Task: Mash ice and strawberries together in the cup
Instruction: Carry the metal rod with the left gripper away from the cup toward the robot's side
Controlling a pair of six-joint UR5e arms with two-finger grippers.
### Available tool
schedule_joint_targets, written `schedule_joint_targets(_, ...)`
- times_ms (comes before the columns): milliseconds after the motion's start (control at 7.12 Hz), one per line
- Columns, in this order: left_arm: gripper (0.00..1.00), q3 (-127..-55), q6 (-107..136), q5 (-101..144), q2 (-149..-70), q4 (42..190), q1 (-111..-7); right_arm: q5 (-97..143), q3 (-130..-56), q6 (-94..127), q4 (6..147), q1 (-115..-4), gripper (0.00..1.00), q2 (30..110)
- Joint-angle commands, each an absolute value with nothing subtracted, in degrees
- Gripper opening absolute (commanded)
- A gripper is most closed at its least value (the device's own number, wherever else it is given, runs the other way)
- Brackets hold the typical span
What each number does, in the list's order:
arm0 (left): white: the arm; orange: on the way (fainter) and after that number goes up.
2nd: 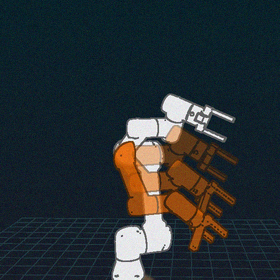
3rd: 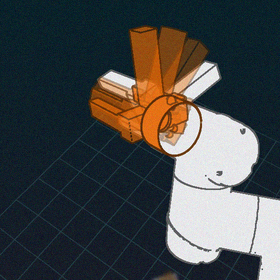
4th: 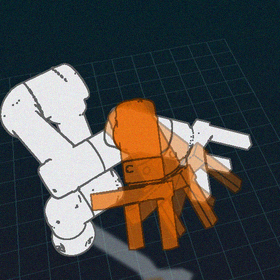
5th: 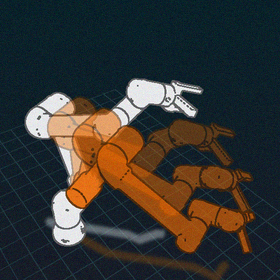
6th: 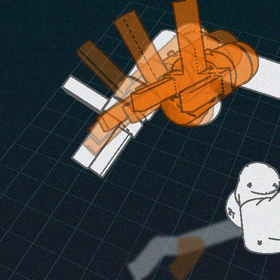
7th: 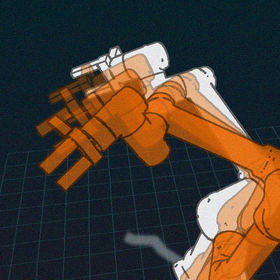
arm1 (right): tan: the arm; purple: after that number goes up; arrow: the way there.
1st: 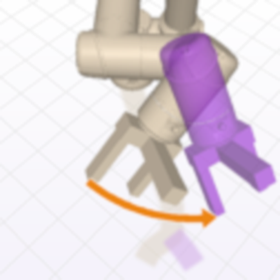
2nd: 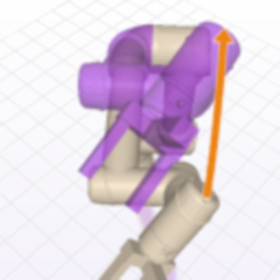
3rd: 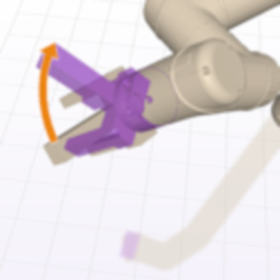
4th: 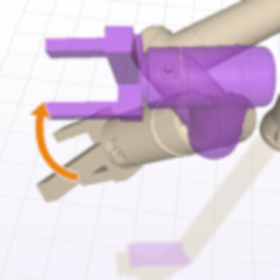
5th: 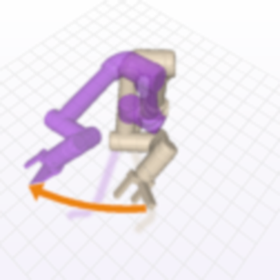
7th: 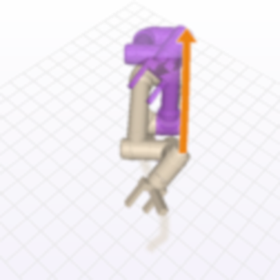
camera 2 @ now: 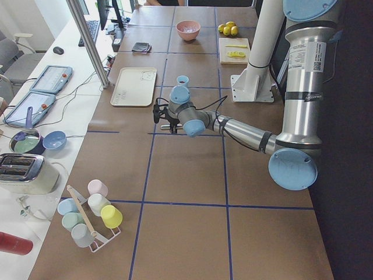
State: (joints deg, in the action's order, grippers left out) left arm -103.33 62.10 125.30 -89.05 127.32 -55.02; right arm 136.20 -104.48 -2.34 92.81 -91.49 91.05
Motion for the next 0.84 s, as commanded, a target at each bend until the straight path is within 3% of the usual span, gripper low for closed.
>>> schedule_joint_targets(0,0.0,-98.6,52.6,126.2,-86.8,127.3,-56.2,136.1,-104.4,-2.3,92.8,-91.5,1.0,91.1)
schedule_joint_targets(702,0.0,-84.2,34.0,125.2,-86.8,127.7,-64.8,136.0,-104.5,-2.2,92.8,-91.5,1.0,91.2)
